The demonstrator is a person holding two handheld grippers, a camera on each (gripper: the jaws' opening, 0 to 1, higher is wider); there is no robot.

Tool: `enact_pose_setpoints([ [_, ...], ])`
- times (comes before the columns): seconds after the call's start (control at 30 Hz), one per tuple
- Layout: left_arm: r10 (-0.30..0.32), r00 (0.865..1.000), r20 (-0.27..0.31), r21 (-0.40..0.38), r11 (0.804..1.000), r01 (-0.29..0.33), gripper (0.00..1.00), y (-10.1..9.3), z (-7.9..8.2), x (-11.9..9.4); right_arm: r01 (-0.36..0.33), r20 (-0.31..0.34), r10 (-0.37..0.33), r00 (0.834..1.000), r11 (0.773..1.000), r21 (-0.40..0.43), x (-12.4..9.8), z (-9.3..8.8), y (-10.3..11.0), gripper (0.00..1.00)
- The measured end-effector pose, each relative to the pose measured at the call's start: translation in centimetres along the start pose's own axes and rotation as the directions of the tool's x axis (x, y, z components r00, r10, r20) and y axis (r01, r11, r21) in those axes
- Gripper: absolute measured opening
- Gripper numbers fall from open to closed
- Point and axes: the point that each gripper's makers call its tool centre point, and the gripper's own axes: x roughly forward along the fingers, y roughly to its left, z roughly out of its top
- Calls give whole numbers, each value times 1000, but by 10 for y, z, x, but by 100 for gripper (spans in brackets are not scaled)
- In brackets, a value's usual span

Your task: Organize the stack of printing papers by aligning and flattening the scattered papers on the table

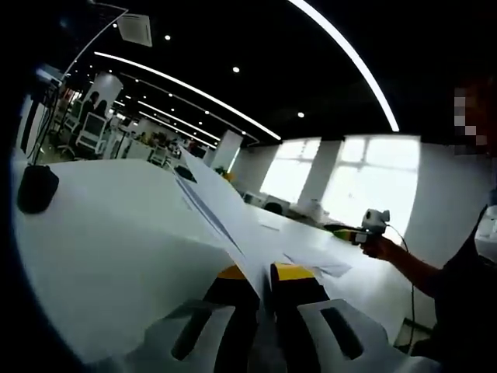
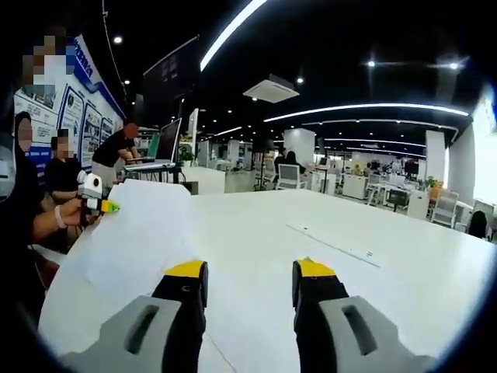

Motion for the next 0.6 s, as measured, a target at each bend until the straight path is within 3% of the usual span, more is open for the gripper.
enact_pose_setpoints([
  [0.6,0,1000,-4,2,1000,0,10,-1,-2,1,76,-1,-76,997,997,16,-23,-9,-25,39],
])
